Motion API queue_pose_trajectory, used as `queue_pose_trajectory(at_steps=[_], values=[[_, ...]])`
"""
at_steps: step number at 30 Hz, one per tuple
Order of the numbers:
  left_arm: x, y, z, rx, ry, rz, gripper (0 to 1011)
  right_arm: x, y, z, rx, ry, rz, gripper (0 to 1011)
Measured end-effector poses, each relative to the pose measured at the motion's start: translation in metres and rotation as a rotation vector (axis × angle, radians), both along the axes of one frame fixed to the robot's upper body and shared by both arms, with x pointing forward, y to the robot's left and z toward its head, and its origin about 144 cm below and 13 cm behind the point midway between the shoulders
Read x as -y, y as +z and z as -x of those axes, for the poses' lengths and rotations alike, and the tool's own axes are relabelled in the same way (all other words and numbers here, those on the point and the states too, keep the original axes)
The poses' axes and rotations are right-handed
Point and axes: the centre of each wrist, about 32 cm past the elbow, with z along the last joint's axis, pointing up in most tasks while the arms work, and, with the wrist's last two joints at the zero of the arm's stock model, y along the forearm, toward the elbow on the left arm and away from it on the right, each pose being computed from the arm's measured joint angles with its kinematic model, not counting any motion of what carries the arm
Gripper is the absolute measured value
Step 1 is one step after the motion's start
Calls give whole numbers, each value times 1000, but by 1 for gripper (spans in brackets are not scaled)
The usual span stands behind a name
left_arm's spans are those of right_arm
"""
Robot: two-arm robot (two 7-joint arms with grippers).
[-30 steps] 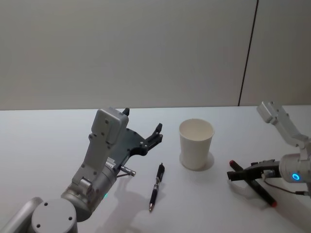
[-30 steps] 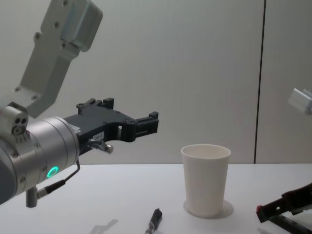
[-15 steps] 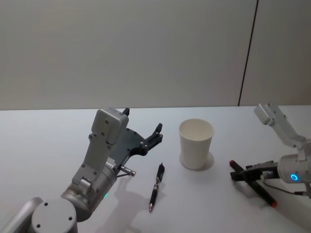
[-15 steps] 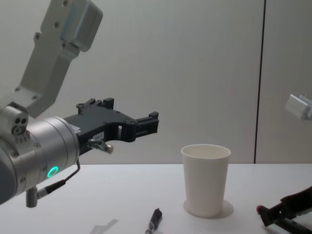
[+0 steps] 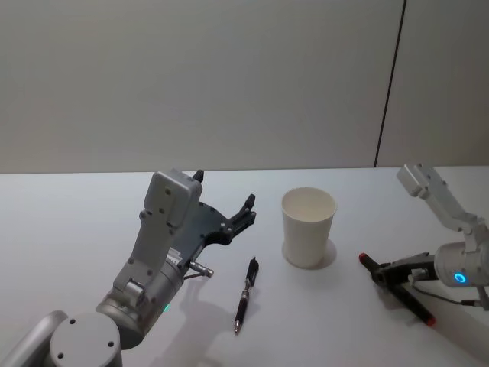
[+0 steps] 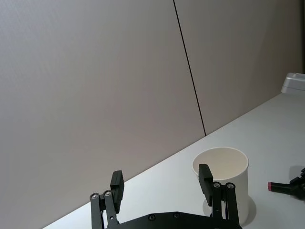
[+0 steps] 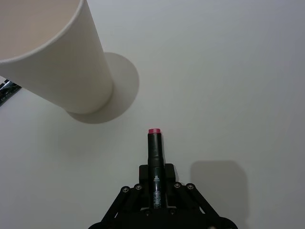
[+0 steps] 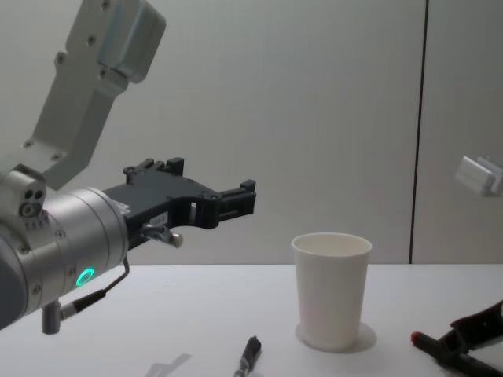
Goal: Place the pen into the pen holder.
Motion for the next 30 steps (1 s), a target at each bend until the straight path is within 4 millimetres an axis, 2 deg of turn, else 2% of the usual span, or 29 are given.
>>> queue_pose_trajectory(at_steps=[19, 30], values=[[0, 0, 0, 0, 0, 0, 1000, -1, 0, -2, 19, -12, 11, 181], [0, 0, 0, 0, 0, 0, 1000, -4, 10, 7, 142, -9, -9, 181]])
